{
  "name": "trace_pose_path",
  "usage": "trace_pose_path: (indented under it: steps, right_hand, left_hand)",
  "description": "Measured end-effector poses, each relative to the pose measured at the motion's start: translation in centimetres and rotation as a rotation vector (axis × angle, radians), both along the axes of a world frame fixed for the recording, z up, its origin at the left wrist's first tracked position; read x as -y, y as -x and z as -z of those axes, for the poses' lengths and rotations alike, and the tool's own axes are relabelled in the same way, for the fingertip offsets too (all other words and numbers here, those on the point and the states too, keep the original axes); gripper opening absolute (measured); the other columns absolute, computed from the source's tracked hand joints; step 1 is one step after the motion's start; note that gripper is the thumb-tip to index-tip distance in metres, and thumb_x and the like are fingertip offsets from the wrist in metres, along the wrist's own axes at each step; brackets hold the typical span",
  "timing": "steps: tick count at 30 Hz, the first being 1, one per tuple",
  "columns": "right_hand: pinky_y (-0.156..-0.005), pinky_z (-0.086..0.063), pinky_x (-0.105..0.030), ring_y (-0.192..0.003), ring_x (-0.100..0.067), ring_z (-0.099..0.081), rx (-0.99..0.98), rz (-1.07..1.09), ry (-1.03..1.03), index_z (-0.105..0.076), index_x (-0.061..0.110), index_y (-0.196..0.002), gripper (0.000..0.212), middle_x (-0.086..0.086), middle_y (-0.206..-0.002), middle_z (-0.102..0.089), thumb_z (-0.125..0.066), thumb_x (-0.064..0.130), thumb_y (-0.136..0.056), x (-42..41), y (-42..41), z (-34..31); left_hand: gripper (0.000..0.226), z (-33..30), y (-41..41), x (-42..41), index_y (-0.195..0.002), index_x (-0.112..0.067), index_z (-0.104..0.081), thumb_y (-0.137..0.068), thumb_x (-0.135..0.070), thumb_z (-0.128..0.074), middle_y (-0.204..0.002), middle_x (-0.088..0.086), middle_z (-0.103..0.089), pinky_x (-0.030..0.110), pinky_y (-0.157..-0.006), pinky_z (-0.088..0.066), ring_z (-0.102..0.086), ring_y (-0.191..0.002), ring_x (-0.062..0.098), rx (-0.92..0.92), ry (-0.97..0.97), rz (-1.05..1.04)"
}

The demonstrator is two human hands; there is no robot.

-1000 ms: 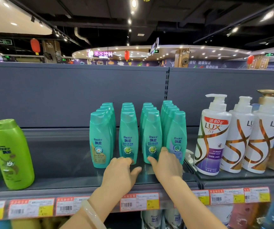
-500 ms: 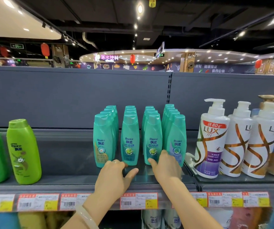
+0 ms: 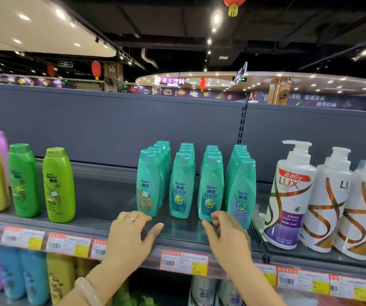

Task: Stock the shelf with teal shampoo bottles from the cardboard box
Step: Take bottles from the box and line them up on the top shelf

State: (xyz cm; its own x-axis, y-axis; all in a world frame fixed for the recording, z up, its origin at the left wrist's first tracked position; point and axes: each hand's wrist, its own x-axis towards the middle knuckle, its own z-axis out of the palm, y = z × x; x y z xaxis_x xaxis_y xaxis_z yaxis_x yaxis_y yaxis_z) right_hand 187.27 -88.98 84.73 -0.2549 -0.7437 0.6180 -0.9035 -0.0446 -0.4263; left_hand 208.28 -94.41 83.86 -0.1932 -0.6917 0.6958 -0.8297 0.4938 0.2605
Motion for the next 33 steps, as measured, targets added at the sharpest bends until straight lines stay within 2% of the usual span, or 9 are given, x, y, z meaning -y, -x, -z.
trace_pose_path:
  steps: [4,6,8,10,12,14,24,29,33]
  right_hand:
    - [-0.046,-0.041,-0.018,-0.053,-0.008,-0.059,-0.186,-0.020,0.137,-0.065,0.020,-0.075,0.031,0.010,-0.065,-0.061,-0.048,0.044,-0.083,0.4,0.3,1.5]
    - [-0.045,-0.040,-0.018,-0.048,-0.010,-0.056,-0.225,-0.031,0.218,-0.063,0.021,-0.067,0.034,0.010,-0.059,-0.058,-0.042,0.042,-0.083,0.8,0.6,1.9]
    - [-0.043,-0.041,-0.022,-0.048,-0.012,-0.055,-0.232,-0.039,0.268,-0.061,0.021,-0.066,0.033,0.009,-0.057,-0.057,-0.041,0.040,-0.083,1.0,0.7,2.0]
    - [-0.041,-0.044,-0.025,-0.050,-0.012,-0.055,-0.219,-0.055,0.288,-0.061,0.022,-0.066,0.033,0.010,-0.058,-0.057,-0.040,0.040,-0.084,1.1,0.8,2.1]
    - [-0.040,-0.044,-0.025,-0.050,-0.012,-0.055,-0.213,-0.045,0.295,-0.061,0.022,-0.066,0.032,0.010,-0.058,-0.056,-0.040,0.039,-0.083,1.1,0.7,2.2]
    - [-0.040,-0.042,-0.024,-0.050,-0.011,-0.054,-0.217,-0.035,0.301,-0.060,0.022,-0.066,0.031,0.010,-0.057,-0.056,-0.041,0.039,-0.083,1.1,0.7,2.2]
    - [-0.042,-0.035,-0.016,-0.050,-0.009,-0.052,-0.213,-0.060,0.310,-0.059,0.022,-0.064,0.028,0.012,-0.057,-0.055,-0.043,0.037,-0.082,0.8,0.8,1.9]
    - [-0.041,-0.036,-0.015,-0.050,-0.008,-0.053,-0.209,-0.061,0.295,-0.061,0.022,-0.064,0.012,0.013,-0.057,-0.056,-0.064,0.027,-0.074,0.7,0.8,1.9]
    - [-0.041,-0.036,-0.016,-0.050,-0.008,-0.053,-0.207,-0.061,0.285,-0.060,0.023,-0.065,0.014,0.013,-0.057,-0.056,-0.062,0.029,-0.078,0.7,0.8,1.9]
  left_hand:
    - [0.093,0.2,-1.3,0.0,-0.113,-0.013,-0.065,-0.077,-0.081,-0.013,-0.115,0.006,-0.065,0.040,-0.090,-0.047,-0.058,-0.106,0.029,-0.080,-0.170,-0.119]
    - [0.091,-0.8,-1.4,0.5,-0.134,-0.013,-0.047,-0.074,-0.079,-0.032,-0.136,0.005,-0.051,0.038,-0.104,-0.038,-0.045,-0.126,0.025,-0.131,-0.298,-0.166]
    - [0.091,-2.4,-1.0,1.6,-0.144,-0.011,-0.029,-0.075,-0.064,-0.058,-0.147,0.006,-0.038,0.036,-0.108,-0.034,-0.036,-0.135,0.023,-0.240,-0.437,-0.163]
    - [0.092,-4.0,-0.3,2.9,-0.144,-0.010,-0.028,-0.074,-0.053,-0.069,-0.144,0.007,-0.043,0.034,-0.103,-0.038,-0.043,-0.131,0.022,-0.352,-0.539,-0.120]
    - [0.073,-4.6,0.6,3.7,-0.131,-0.013,-0.043,-0.072,-0.044,-0.074,-0.129,0.003,-0.058,0.029,-0.092,-0.044,-0.056,-0.112,0.018,-0.405,-0.559,-0.056]
    - [0.059,-4.4,1.4,4.0,-0.121,-0.016,-0.050,-0.072,-0.037,-0.076,-0.118,0.000,-0.064,0.027,-0.087,-0.046,-0.058,-0.096,0.013,-0.453,-0.547,-0.030]
    - [0.057,-4.0,1.9,4.5,-0.119,-0.014,-0.050,-0.072,-0.031,-0.078,-0.108,-0.001,-0.064,0.028,-0.084,-0.047,-0.057,-0.090,0.013,-0.564,-0.560,-0.061]
    - [0.056,-4.1,2.0,4.8,-0.116,-0.015,-0.050,-0.071,-0.033,-0.079,-0.107,0.000,-0.064,0.032,-0.087,-0.049,-0.059,-0.092,0.016,-0.562,-0.577,-0.067]
    - [0.054,-4.1,2.1,5.1,-0.113,-0.015,-0.050,-0.071,-0.033,-0.078,-0.105,0.000,-0.064,0.033,-0.086,-0.051,-0.061,-0.092,0.018,-0.553,-0.585,-0.065]
